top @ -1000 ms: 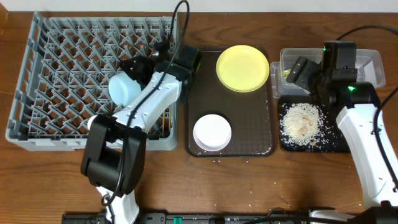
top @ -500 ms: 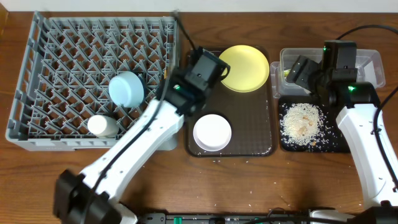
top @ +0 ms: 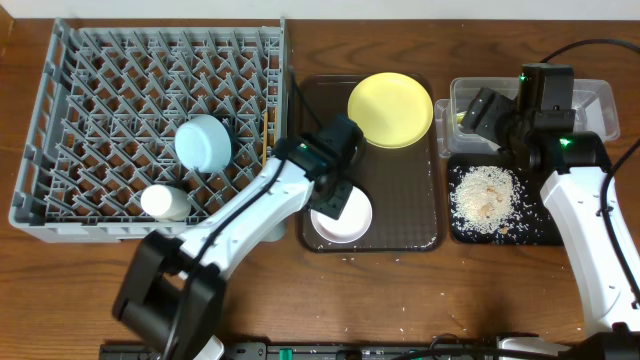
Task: Sort waste into correct bins and load items into the dishwasher
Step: 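Reach the left gripper to the white bowl and grasp its rim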
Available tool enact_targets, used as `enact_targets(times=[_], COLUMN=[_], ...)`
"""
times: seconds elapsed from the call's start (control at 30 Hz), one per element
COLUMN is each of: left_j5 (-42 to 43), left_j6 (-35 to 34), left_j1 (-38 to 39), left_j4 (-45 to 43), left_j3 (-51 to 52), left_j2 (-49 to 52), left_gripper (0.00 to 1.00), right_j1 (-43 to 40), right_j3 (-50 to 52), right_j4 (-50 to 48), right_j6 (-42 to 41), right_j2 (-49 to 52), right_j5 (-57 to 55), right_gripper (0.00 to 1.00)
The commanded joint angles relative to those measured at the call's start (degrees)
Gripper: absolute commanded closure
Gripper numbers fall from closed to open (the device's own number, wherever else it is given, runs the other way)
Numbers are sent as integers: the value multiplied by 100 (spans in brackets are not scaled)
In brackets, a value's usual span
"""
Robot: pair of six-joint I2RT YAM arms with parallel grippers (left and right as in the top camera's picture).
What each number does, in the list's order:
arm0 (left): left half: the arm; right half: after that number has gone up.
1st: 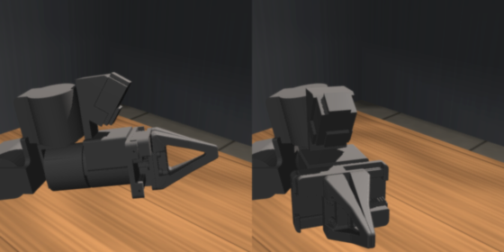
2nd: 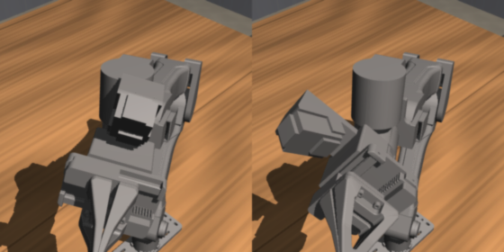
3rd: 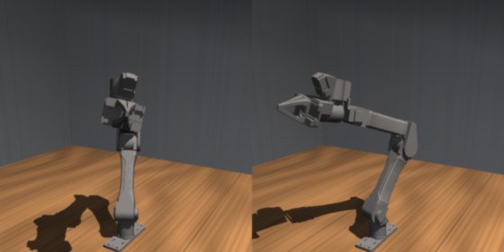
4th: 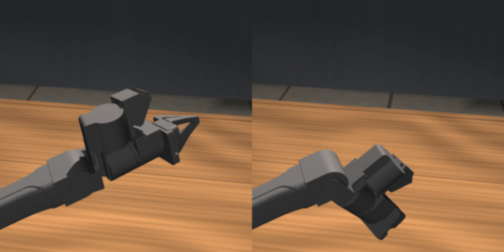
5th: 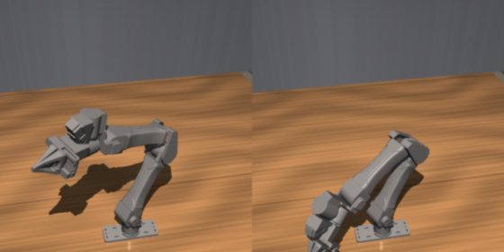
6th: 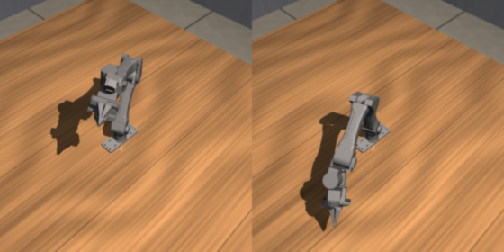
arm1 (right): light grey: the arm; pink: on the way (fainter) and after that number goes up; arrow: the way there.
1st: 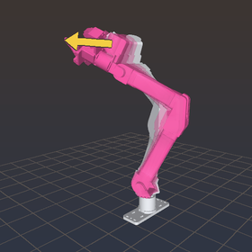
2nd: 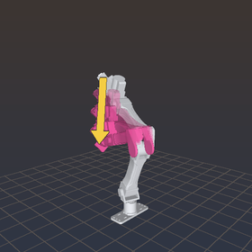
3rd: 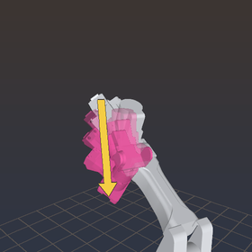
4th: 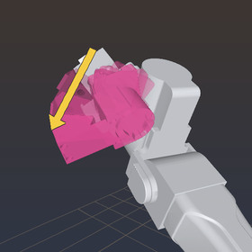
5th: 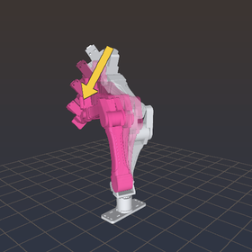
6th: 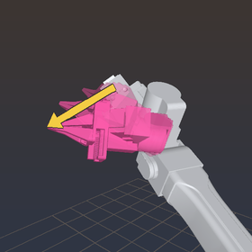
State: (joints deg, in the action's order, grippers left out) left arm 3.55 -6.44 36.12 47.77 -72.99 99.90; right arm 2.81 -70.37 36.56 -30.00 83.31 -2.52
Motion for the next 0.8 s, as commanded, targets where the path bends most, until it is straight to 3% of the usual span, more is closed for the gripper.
enact_targets(times=[0.0,0.13,0.3,0.4,0.47,0.77], left_j5=[166,186,184,190,256,313], left_j6=[-94,-94,-90,-74,-72,61], left_j1=[-2,9,9,13,20,-74], left_j4=[-127,-109,-35,42,90,177], left_j3=[149,153,114,50,-9,-697], left_j2=[376,896,964,935,892,385], left_gripper=[43,46,66,85,92,93], right_j1=[76,92,92,92,92,92], right_j3=[-11,-11,-11,-11,-11,-11], right_j4=[-4,-2,9,-4,-4,-15], right_j6=[-85,-85,-85,-87,-87,-85], right_j2=[28,28,28,28,28,28], right_j5=[-17,-17,-20,-17,-17,-17], right_gripper=[11,11,10,10,10,9])
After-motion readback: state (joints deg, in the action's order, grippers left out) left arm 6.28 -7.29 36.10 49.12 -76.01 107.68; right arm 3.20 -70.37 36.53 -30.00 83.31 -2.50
